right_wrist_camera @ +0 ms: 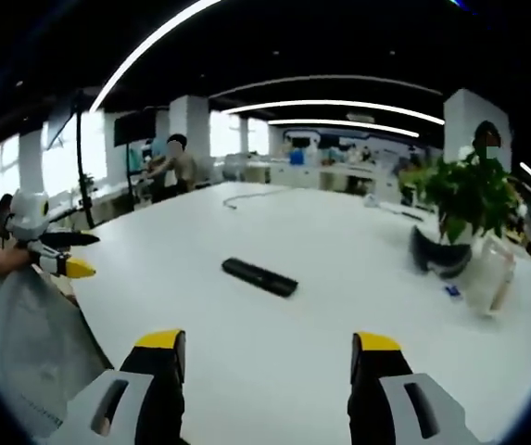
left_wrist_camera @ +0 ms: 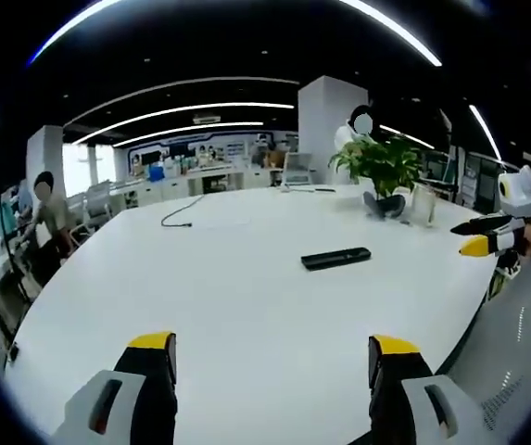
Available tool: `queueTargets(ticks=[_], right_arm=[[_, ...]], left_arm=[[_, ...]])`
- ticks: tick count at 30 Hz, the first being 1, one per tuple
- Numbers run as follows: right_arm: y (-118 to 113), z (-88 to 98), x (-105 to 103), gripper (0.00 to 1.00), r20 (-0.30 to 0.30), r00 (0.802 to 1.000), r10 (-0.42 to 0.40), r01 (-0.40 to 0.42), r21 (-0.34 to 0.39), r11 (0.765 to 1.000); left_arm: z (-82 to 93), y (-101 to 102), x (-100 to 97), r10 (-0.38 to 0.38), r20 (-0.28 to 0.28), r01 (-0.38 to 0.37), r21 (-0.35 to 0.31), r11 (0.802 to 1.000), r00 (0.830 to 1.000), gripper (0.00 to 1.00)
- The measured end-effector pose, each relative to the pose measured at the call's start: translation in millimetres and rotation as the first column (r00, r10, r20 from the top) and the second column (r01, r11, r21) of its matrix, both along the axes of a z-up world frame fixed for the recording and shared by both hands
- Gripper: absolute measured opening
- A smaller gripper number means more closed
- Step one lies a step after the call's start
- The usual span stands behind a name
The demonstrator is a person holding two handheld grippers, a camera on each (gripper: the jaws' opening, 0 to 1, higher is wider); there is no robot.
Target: Press the specified remote control buttons in sequence, fully releasing each button before pressing the next.
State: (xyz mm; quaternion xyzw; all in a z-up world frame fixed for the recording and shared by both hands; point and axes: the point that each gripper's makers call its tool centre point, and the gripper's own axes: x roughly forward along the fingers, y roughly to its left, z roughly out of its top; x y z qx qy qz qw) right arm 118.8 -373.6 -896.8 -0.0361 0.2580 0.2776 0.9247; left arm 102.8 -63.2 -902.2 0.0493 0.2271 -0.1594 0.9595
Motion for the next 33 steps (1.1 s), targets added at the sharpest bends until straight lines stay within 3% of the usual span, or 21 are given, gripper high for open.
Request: queueTargets(ticks=[2, 9, 14, 17, 20, 21, 22, 26, 28, 33], right_arm=[[0, -3.2, 1, 0.73, -0.021, 1.000, 0.002, -0.001, 0.021, 1.000], [0, -2.9, 6, 0.72, -0.002, 1.000, 0.017, -0.017, 0.002, 1.000], [-12, -1.2, 11, 0.72, 0.007, 0.999, -0.042, 0.042, 0.004, 0.999], [-18, 0.2, 14, 0.73, 0.018, 0.997, -0.070, 0.070, 0.002, 0.998], [-23, 5.9, 17, 0.71, 0.049, 0.994, -0.099, 0.098, 0.011, 0.995], [-26, 4.9, 19, 0.70, 0.044, 0.992, -0.117, 0.117, 0.002, 0.993], [-28, 3.2, 20, 0.70, 0.039, 0.991, -0.127, 0.127, -0.008, 0.992], [-26, 1.0, 19, 0.70, 0.026, 0.992, -0.122, 0.123, -0.006, 0.992], [-26, 2.4, 19, 0.69, 0.029, 0.991, -0.129, 0.129, 0.004, 0.992], [-34, 2.9, 20, 0.68, 0.026, 0.985, -0.172, 0.172, 0.019, 0.985]], left_arm=[[0.1, 1, 0.3, 0.004, -0.003, -0.003, 0.007, 1.000, 1.000, 0.87], [-8.9, -3, 1.3, -0.015, -0.045, 0.017, 0.045, 0.999, 0.999, 0.87], [-7.2, -16, 0.1, -0.040, -0.069, 0.038, -0.040, 0.998, 0.997, 0.85], [-10.0, -27, -2.4, -0.064, -0.113, 0.050, -0.124, 0.991, 0.991, 0.86], [-6.1, -38, -2.6, -0.100, -0.142, 0.059, -0.267, 0.962, 0.985, 0.92], [-9.4, -39, -5.2, -0.111, -0.189, 0.052, -0.292, 0.955, 0.976, 0.94], [-10.4, -39, -6.8, -0.120, -0.217, 0.049, -0.306, 0.951, 0.969, 0.95], [1.9, -40, 7.2, -0.148, -0.191, 0.081, -0.317, 0.945, 0.970, 0.95], [3.6, -50, 13.2, -0.221, -0.202, 0.152, -0.309, 0.939, 0.954, 0.95], [-4.4, -73, 36.2, -0.368, -0.227, 0.326, -0.203, 0.923, 0.902, 0.95]])
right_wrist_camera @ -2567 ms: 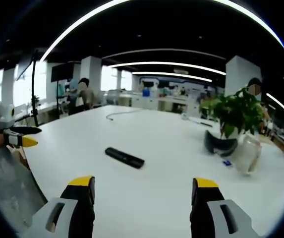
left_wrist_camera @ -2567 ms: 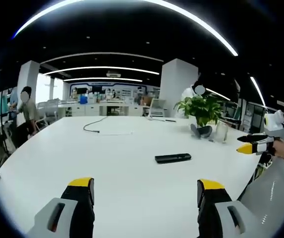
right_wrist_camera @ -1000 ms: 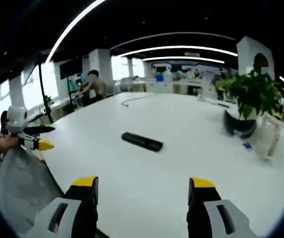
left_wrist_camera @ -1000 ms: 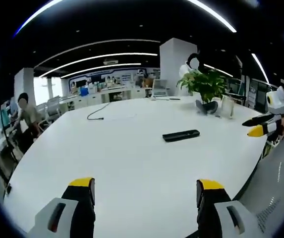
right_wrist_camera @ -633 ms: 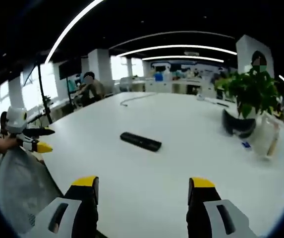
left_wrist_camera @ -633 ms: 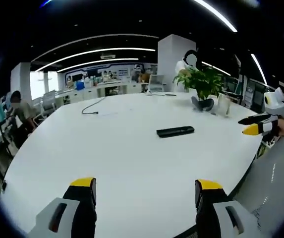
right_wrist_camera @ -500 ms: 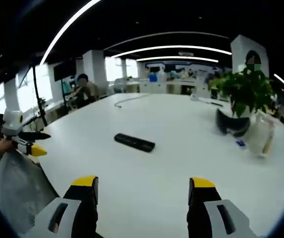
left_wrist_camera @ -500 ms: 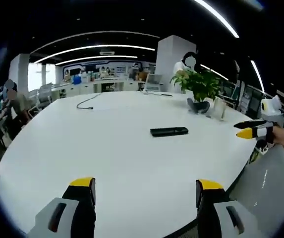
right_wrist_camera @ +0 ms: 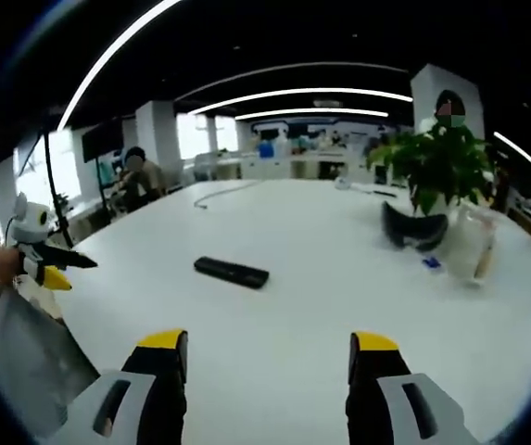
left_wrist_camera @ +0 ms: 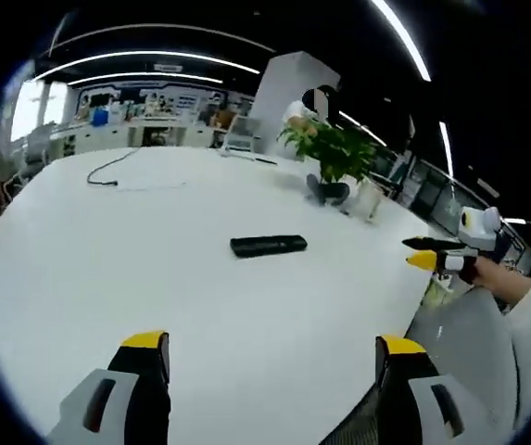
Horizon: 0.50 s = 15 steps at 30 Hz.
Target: Press the specified remote control buttons in sequence, fully releasing each button before pressing the next.
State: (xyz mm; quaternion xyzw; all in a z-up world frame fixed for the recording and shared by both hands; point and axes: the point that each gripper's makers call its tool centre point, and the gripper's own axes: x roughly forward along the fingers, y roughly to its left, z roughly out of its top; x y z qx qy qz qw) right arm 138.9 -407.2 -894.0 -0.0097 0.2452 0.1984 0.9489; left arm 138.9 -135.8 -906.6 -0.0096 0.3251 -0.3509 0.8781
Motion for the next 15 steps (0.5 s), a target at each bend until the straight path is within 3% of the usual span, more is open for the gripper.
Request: queueTargets(ticks=[3, 4, 5, 6, 7, 9, 13, 15], right_arm=[[-1, 0.2, 0, 0.67, -0.001, 1.000, -0.006, 0.006, 0.001, 1.000], [-1, 0.0, 0, 0.67, -0.003, 1.000, -0.005, 0.005, 0.000, 1.000], [-1, -0.3, -1, 0.66, -0.005, 1.000, -0.004, 0.004, -0.004, 1.000], [-1, 0.2, -1, 0.64, -0.003, 1.000, -0.002, 0.002, -0.009, 1.000], [0, 0.9, -1, 0.62, 0.001, 1.000, 0.003, -0.003, -0.008, 1.000], [1, 1.5, -1, 0.61, 0.002, 1.000, 0.009, -0.009, 0.004, 1.000], [1, 0.3, -2, 0.60, -0.003, 1.000, 0.011, -0.011, -0.007, 1.000], [0, 0.4, -2, 0.60, -0.003, 1.000, 0.010, -0.010, -0.007, 1.000]], left_arm=[[-2.2, -20, 8.8, -0.104, -0.020, 0.104, -0.024, 0.994, 0.994, 0.95], [-2.4, -28, 7.4, -0.136, -0.059, 0.132, -0.065, 0.989, 0.989, 0.95], [-1.2, -43, 2.0, -0.193, -0.128, 0.174, -0.151, 0.973, 0.973, 0.95], [-1.0, -48, 2.4, -0.205, -0.162, 0.175, -0.183, 0.968, 0.965, 0.94], [-1.0, -51, 9.3, -0.206, -0.152, 0.176, -0.189, 0.966, 0.967, 0.91], [-4.5, -55, 20.6, -0.215, -0.136, 0.192, -0.163, 0.968, 0.967, 0.89], [-21.3, -58, 43.3, -0.279, -0.102, 0.278, -0.025, 0.960, 0.955, 0.88], [-25.7, -59, 53.6, -0.277, -0.099, 0.278, -0.006, 0.961, 0.956, 0.86]])
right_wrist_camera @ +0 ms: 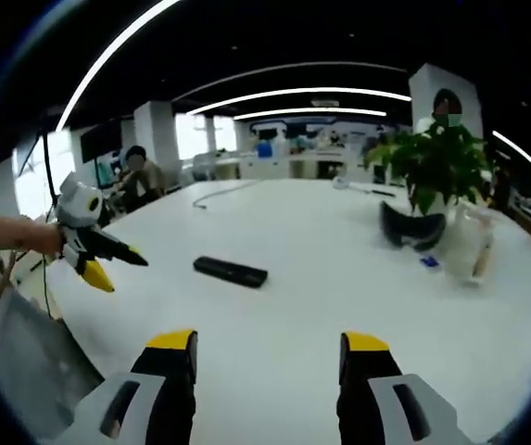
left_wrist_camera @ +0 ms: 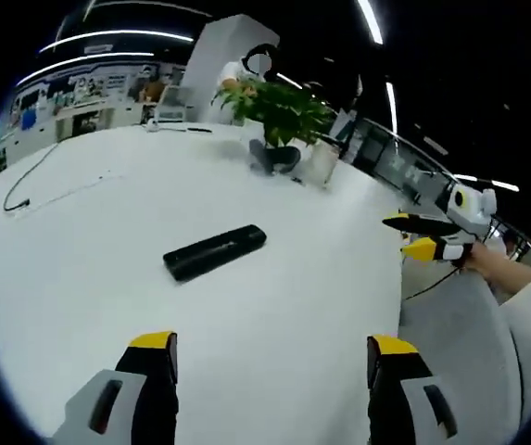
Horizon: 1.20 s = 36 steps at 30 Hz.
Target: Press the specified remote control buttons in sequence, fully releasing each button before pressing the next.
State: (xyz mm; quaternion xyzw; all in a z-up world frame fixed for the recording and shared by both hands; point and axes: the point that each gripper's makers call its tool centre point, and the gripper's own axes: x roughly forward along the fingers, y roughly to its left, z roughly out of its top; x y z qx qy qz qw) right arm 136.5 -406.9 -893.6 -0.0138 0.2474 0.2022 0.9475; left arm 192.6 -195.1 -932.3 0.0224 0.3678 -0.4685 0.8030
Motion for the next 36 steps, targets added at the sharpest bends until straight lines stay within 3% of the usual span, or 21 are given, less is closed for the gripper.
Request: queueTargets(ticks=[7, 12, 19, 22, 29, 33, 36], right_arm=[[-1, 0.2, -1, 0.58, -0.001, 1.000, -0.003, 0.003, 0.007, 1.000], [1, -1.1, -2, 0.56, -0.007, 1.000, 0.007, -0.007, 0.007, 1.000], [3, -3.5, -4, 0.52, -0.023, 0.999, 0.022, -0.021, 0.015, 1.000], [8, -5.2, -6, 0.46, -0.034, 0.998, 0.052, -0.051, 0.021, 0.998], [10, -7.6, -6, 0.44, -0.047, 0.997, 0.065, -0.064, 0.025, 0.998], [11, -9.3, -7, 0.43, -0.058, 0.996, 0.071, -0.069, 0.034, 0.997], [12, -11.4, -7, 0.41, -0.069, 0.994, 0.080, -0.077, 0.040, 0.996]], left_arm=[[-10.4, -3, 27.8, -0.045, -0.026, 0.047, 0.054, 0.997, 0.999, 0.80], [-20.2, 1, 43.6, -0.135, 0.011, 0.130, 0.185, 0.974, 0.991, 0.77], [-22.6, -5, 67.2, -0.169, 0.018, 0.161, 0.227, 0.961, 0.985, 0.73], [-26.5, -9, 69.4, -0.193, -0.030, 0.194, 0.236, 0.952, 0.981, 0.68], [-39.4, -14, 84.4, -0.278, -0.009, 0.263, 0.353, 0.898, 0.961, 0.63], [-48.8, -18, 84.0, -0.360, -0.021, 0.336, 0.415, 0.846, 0.933, 0.61], [-52.7, -20, 85.6, -0.379, -0.034, 0.354, 0.442, 0.824, 0.925, 0.58]])
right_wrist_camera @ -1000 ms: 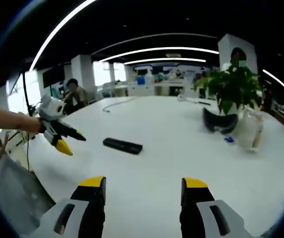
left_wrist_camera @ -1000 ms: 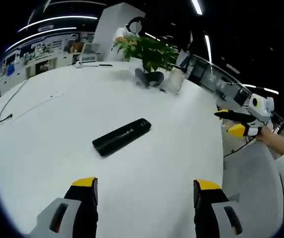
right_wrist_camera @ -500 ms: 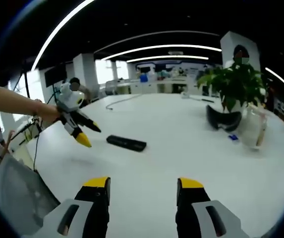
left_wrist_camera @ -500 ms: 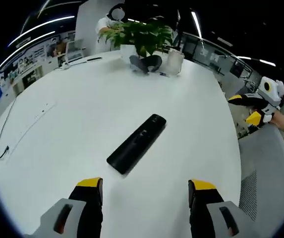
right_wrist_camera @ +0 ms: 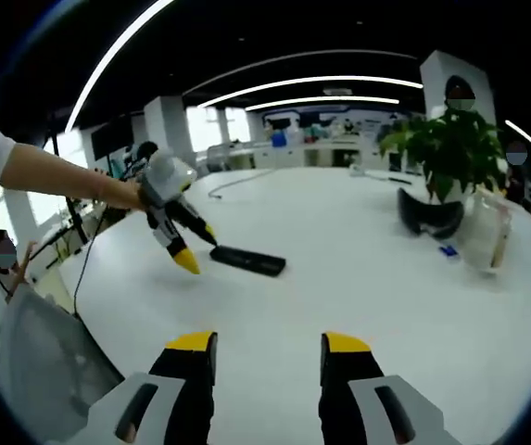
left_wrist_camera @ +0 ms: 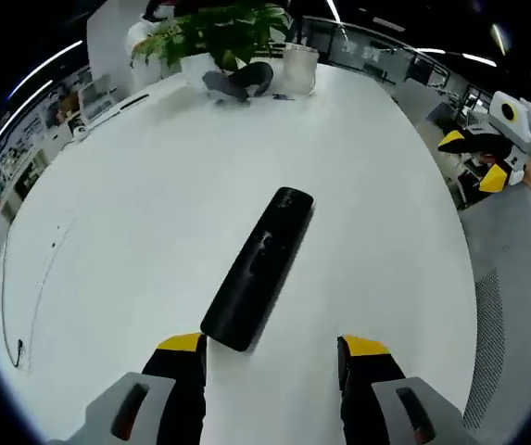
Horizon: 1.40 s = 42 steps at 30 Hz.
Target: Press the specified remote control buttons in sequence, fully releasing each button before pressing the next.
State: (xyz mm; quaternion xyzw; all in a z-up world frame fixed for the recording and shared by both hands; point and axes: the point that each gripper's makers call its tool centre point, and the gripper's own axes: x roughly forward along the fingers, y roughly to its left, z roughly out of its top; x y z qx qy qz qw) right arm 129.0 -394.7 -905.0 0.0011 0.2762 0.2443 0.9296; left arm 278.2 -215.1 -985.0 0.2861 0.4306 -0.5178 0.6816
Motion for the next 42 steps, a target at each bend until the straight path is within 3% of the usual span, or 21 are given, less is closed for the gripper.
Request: queueTargets(ticks=[14, 18, 20, 25, 28, 31, 42], right_arm=[[0, 4.4, 3, 0.38, 0.010, 1.000, -0.010, 0.010, 0.042, 0.999], [0, 3.5, 3, 0.37, 0.004, 1.000, -0.015, 0.015, 0.048, 0.999], [1, 4.0, 3, 0.37, 0.006, 1.000, -0.010, 0.010, 0.052, 0.999], [3, 3.9, 3, 0.36, 0.006, 1.000, 0.002, -0.002, 0.050, 0.999], [3, 3.6, 3, 0.36, 0.005, 1.000, 0.005, -0.005, 0.047, 0.999], [3, 3.3, 3, 0.35, 0.004, 1.000, 0.004, -0.005, 0.048, 0.999], [6, 1.9, 3, 0.34, -0.003, 1.000, 0.021, -0.021, 0.043, 0.999]], left_arm=[[-6.3, -21, 13.0, -0.141, 0.053, 0.137, 0.074, 0.988, 0.989, 0.45], [-6.5, -21, 12.3, -0.143, 0.036, 0.140, 0.081, 0.987, 0.989, 0.32], [-6.3, -21, 7.0, -0.181, 0.033, 0.177, 0.091, 0.980, 0.983, 0.24], [-8.3, -20, 3.7, -0.179, 0.046, 0.172, 0.119, 0.978, 0.983, 0.23], [-8.8, -17, -9.7, -0.262, 0.033, 0.255, 0.140, 0.957, 0.965, 0.23], [-8.8, -15, -20.0, -0.290, 0.025, 0.283, 0.151, 0.947, 0.957, 0.23], [-8.5, -10, -39.7, -0.291, 0.014, 0.284, 0.174, 0.943, 0.957, 0.23]])
